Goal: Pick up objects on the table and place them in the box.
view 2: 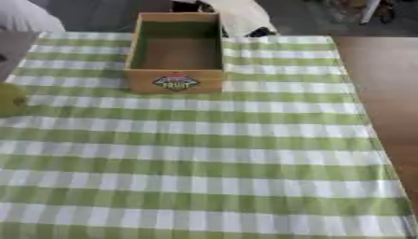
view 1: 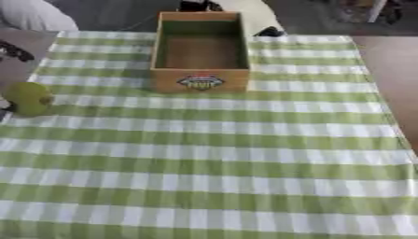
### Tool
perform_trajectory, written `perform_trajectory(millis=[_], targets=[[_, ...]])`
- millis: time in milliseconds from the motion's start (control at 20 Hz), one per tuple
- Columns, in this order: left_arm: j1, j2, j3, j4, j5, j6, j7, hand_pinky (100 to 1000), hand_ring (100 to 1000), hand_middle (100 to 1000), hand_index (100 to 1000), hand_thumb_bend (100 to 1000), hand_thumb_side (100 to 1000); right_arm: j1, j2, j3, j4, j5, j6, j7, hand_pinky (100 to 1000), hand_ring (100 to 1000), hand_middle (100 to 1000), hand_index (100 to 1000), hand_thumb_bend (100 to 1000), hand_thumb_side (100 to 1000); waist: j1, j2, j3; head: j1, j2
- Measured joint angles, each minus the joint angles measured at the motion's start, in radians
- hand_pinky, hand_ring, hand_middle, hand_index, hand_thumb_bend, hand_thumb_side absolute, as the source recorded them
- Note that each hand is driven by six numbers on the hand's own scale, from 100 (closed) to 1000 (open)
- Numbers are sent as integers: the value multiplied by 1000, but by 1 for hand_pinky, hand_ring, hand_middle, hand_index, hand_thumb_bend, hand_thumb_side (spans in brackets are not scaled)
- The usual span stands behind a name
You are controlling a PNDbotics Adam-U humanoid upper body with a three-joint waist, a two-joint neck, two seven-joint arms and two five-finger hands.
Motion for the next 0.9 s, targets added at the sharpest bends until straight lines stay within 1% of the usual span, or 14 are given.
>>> perform_trajectory(millis=[150, 300, 600, 700, 800, 850, 900], targets=[[-6, 0, 0, 5, -2, 5, -23, 964, 972, 874, 963, 675, 100, 0, 0, 0, 0, -1, 0, 0, 918, 764, 656, 825, 100, 594, 0, 0, 0, -1, -1], [-16, -7, 0, 21, -16, 12, -25, 962, 967, 869, 962, 671, 100, 0, 0, 0, 0, -1, 0, -1, 918, 764, 656, 825, 100, 594, 0, 1, -1, -1, -5], [-52, -46, -7, 71, -80, 26, 21, 958, 963, 869, 959, 663, 100, 0, 1, 0, 0, -3, 1, -1, 919, 764, 655, 825, 100, 594, -2, 4, -5, 1, -6], [-60, -61, -8, 92, -112, 28, 45, 959, 963, 870, 955, 679, 100, 1, 1, 0, 0, -3, 1, -1, 919, 764, 655, 826, 100, 594, -4, 7, -7, 3, -7], [-63, -74, -12, 117, -151, 29, 66, 962, 964, 872, 952, 712, 100, 1, 1, 0, 0, -5, 0, -1, 919, 765, 654, 826, 100, 594, -5, 10, -7, 4, -10], [-66, -79, -13, 129, -171, 28, 74, 963, 964, 874, 949, 744, 100, 1, 1, 0, 0, -6, 0, -1, 920, 765, 654, 826, 100, 594, -5, 10, -7, 4, -10], [-68, -82, -14, 141, -192, 25, 79, 963, 964, 874, 949, 749, 100, 1, 1, -1, 0, -6, 0, -1, 920, 765, 654, 826, 100, 594, -5, 11, -8, 5, -12]])
